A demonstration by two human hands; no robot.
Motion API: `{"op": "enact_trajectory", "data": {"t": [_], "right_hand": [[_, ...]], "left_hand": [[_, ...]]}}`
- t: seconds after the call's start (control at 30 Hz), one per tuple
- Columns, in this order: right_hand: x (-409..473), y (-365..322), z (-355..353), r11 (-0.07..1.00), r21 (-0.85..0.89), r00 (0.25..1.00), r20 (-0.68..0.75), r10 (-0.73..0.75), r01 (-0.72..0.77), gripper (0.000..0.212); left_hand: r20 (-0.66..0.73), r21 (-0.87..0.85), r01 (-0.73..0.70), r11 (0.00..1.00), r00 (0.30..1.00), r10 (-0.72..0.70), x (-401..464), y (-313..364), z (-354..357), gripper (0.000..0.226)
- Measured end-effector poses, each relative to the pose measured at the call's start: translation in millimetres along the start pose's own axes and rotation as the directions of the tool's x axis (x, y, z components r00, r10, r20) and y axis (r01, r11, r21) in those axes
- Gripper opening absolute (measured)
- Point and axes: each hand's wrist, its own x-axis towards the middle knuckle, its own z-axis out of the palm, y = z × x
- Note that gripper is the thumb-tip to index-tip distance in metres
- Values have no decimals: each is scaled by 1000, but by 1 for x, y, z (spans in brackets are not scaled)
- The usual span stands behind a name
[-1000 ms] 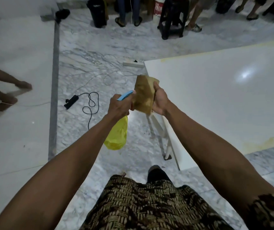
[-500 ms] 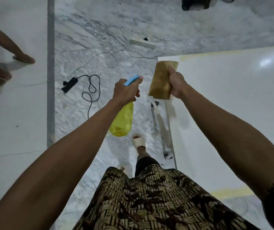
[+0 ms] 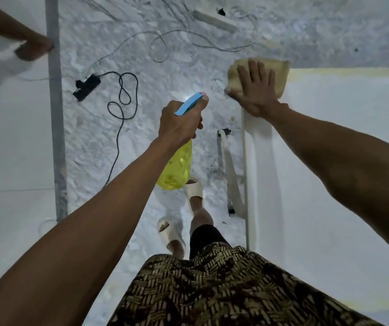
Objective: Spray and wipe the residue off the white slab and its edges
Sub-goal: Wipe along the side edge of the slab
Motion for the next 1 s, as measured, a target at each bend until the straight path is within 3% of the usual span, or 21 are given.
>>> {"op": "enact_trajectory", "data": {"t": [0.13,0.27,0.33,0.47,0.73,1.0], "right_hand": [[17,-14,-21,991,86,971,-208,115,-99,65],[40,-25,-4,948,56,937,-147,317,-312,71],[43,-27,5,932,32,914,-182,361,-362,72],[37,-25,9,942,2,924,-194,330,-336,73],[-9,-24,22,976,-52,961,-196,197,-211,87],[-82,-23,64,975,-56,956,-219,196,-213,78]], "left_hand": [[11,16,23,1000,1000,-23,3,-8,-4,51],[9,39,36,999,999,-36,4,-17,-7,49],[13,26,52,998,999,-53,3,-21,-7,45],[18,29,60,998,998,-61,-4,-26,-8,52],[23,10,49,999,999,-49,-26,-33,-12,45],[43,24,8,1000,999,-9,-62,-57,-12,41]]}}
